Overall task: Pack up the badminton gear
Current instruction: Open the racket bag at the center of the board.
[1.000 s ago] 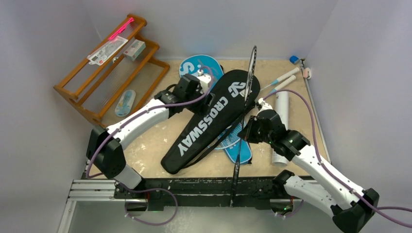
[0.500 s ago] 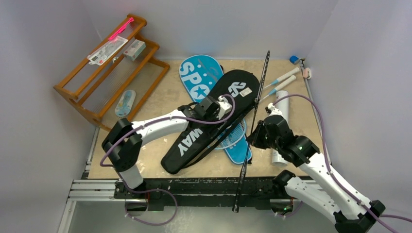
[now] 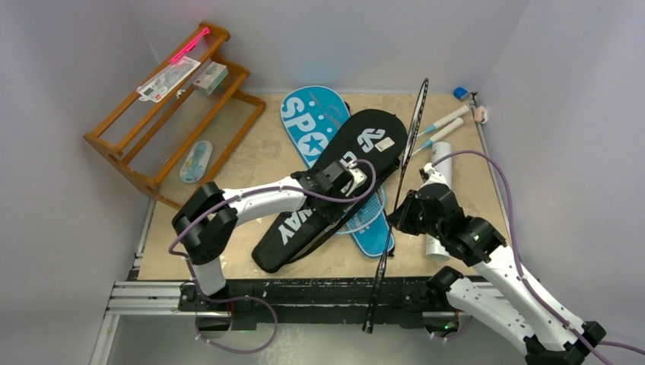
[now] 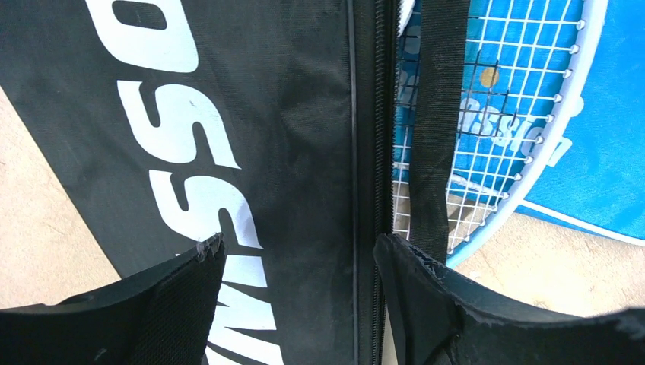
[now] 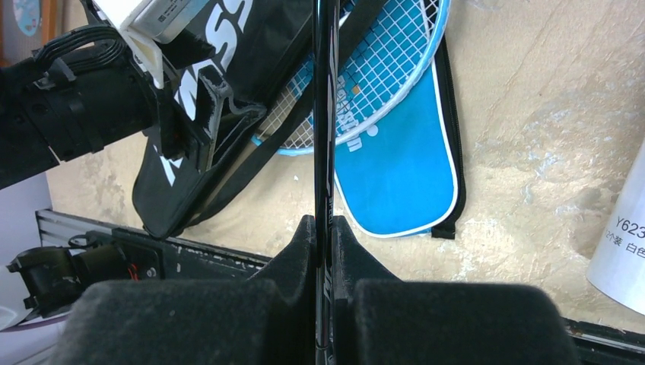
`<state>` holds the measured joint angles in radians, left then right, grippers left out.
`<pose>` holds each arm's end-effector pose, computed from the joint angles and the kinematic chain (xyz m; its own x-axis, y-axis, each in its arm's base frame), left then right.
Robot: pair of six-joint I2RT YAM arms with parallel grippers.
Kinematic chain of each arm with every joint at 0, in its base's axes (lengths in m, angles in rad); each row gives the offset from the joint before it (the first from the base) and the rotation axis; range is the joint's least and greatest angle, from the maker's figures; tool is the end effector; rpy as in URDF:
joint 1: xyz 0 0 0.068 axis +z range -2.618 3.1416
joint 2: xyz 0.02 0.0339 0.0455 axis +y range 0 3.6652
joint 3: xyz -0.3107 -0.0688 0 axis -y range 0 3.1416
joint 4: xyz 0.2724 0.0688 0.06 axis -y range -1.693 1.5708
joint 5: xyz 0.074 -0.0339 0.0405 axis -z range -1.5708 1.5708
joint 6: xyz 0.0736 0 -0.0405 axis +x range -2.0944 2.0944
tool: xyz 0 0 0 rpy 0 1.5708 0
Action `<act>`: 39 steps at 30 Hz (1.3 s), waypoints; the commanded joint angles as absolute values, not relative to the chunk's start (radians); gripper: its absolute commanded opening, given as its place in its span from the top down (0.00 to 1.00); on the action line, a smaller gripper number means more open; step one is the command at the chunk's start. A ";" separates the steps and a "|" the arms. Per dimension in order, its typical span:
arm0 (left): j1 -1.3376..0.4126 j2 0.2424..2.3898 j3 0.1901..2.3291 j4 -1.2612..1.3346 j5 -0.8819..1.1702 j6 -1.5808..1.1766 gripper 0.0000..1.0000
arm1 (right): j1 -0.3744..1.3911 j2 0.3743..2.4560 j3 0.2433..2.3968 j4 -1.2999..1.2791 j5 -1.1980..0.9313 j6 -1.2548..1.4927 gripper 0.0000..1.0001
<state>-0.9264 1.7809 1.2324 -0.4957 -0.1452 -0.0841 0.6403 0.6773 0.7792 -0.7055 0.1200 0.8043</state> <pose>0.2622 -0.3312 0.1996 -0.5803 0.6339 -0.5113 0.7011 0.7083 0.0824 0.1367 0.0908 0.3121 -0.6861 0.3807 -0.6200 -0.0287 0.8373 0.5459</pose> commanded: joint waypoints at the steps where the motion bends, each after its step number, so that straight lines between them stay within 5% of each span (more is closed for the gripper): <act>1: -0.936 1.781 1.272 -0.499 -0.142 -0.067 0.29 | 0.639 0.681 0.778 -0.677 0.124 0.814 1.00; 7: -0.941 1.786 1.268 -0.506 -0.173 -0.068 0.29 | 0.639 0.664 0.762 -0.677 0.127 0.819 1.00; 20: -0.962 1.798 1.285 -0.531 -0.416 -0.091 0.49 | 0.639 0.706 0.749 -0.625 0.102 0.818 1.00; 28: -0.962 1.802 1.287 -0.529 -0.525 -0.105 1.00 | 0.639 0.700 0.707 -0.600 0.062 0.832 1.00; 34: -0.962 1.790 1.287 -0.530 -0.601 -0.120 1.00 | 0.639 0.675 0.648 -0.576 -0.017 0.852 1.00; 39: -0.962 1.773 1.277 -0.525 -0.435 -0.092 0.60 | 0.638 0.649 0.624 -0.579 -0.034 0.861 1.00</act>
